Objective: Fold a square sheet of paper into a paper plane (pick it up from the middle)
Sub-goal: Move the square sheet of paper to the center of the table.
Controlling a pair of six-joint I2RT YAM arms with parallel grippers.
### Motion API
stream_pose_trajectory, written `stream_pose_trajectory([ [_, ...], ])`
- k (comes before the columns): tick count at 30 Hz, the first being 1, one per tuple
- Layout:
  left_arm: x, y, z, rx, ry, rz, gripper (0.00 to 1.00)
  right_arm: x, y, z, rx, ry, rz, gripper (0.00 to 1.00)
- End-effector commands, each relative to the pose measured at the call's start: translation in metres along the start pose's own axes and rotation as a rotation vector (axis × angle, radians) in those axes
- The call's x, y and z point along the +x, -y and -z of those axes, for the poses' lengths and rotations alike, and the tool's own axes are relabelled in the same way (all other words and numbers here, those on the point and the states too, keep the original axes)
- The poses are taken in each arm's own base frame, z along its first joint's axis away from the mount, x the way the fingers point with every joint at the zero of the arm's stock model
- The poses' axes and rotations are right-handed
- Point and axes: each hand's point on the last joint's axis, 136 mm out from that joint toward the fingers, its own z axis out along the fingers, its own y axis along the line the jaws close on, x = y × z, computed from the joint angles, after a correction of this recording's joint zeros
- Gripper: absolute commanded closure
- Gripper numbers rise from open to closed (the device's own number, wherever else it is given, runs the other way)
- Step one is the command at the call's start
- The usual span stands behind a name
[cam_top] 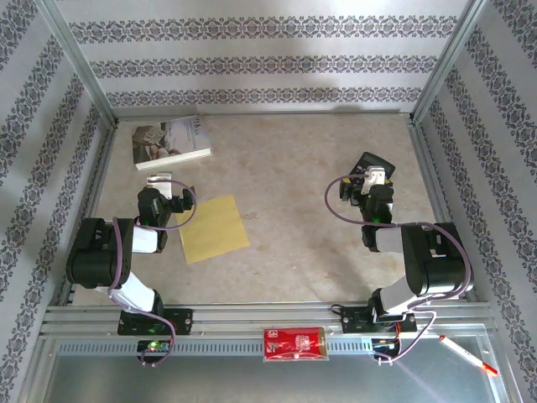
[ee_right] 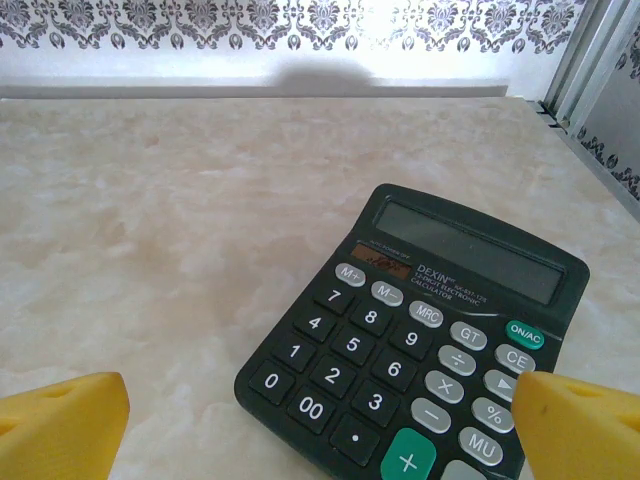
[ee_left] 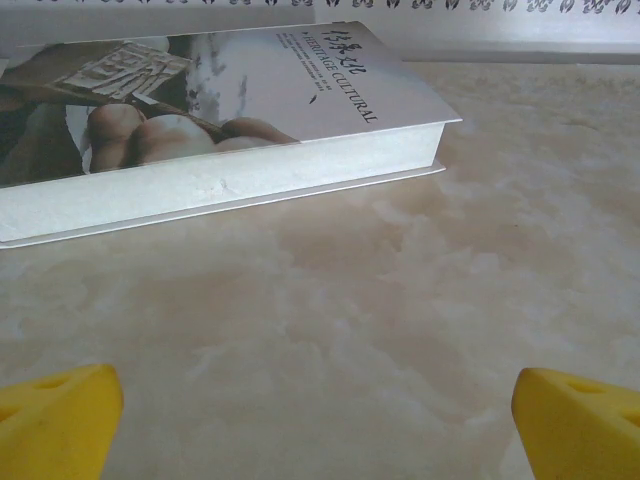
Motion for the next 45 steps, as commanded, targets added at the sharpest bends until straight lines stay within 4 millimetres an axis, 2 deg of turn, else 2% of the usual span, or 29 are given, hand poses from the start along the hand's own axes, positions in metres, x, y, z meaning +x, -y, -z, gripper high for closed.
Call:
stream_pose_trajectory([
  [1, -0.002, 0.006, -0.001, 0.024, 0.003, -0.026, 0.0, -0.003, -0.002, 0.002, 0.0, 0.024, 0.012, 0.02],
  [30, -0.001, 0.006, -0.001, 0.022, 0.001, -0.024, 0.0, -0.003, 0.0, 0.0, -0.027, 0.014, -0.018, 0.02],
  [34, -0.008, -0.005, 0.005, -0.041, 0.028, 0.001, 0.0, -0.006, 0.003, 0.0, -0.003, 0.023, -0.02, 0.02],
  [39, -0.025, -0.007, 0.017, -0.058, 0.035, 0.006, 0.0, -0.035, 0.025, 0.021, 0.122, 0.05, -0.062, 0.02],
  [42, -0.04, -0.024, 0.024, -0.158, 0.018, 0.045, 0.0, -0.054, 0.048, 0.046, 0.214, 0.104, -0.18, 0.02],
  [44, -0.051, -0.045, 0.036, -0.286, 0.013, 0.172, 0.0, -0.062, 0.057, 0.062, 0.222, 0.12, -0.271, 0.02],
  [45, -0.055, -0.048, 0.041, -0.302, 0.004, 0.222, 0.0, -0.065, 0.06, 0.069, 0.223, 0.116, -0.301, 0.02],
])
